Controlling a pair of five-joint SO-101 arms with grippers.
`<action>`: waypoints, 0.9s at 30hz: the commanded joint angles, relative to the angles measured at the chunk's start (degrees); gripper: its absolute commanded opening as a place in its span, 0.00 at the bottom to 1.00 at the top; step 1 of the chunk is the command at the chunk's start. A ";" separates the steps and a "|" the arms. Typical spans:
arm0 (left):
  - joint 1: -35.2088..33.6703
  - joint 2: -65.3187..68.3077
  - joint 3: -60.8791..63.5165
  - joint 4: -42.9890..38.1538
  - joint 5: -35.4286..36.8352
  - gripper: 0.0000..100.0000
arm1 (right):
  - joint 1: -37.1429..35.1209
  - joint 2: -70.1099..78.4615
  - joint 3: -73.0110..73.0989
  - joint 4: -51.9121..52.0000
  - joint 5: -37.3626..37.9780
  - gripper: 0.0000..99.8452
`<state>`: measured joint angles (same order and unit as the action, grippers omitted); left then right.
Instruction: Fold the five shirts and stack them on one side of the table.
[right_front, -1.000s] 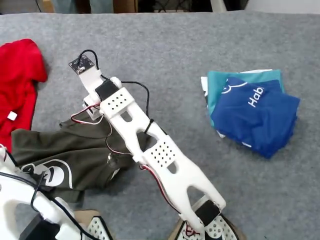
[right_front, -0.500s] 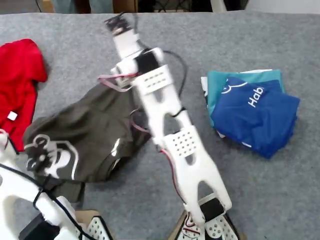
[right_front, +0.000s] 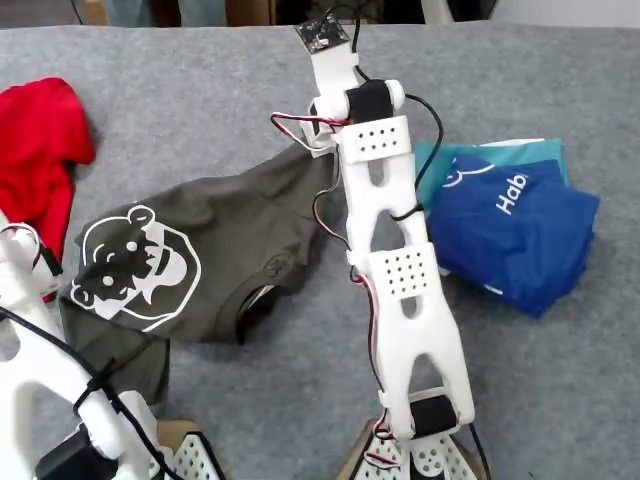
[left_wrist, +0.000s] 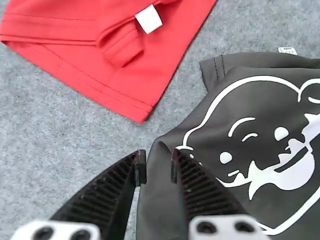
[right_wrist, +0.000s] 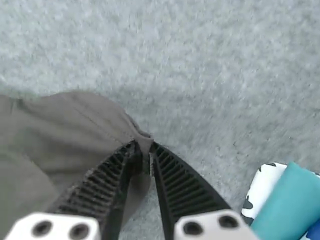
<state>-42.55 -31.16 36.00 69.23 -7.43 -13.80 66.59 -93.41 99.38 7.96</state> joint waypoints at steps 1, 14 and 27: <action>0.48 -1.05 -2.68 -0.62 0.79 0.12 | 0.70 -1.27 -2.42 -1.05 0.35 0.01; 3.56 -0.62 0.13 -4.48 0.88 0.12 | 0.53 -1.01 -2.07 -1.05 0.70 0.01; 8.31 1.93 1.36 -17.32 7.91 0.12 | 3.16 0.57 -2.33 1.49 0.79 0.01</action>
<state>-33.23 -29.41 42.33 50.51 -4.09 -13.19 68.97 -93.41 100.00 8.31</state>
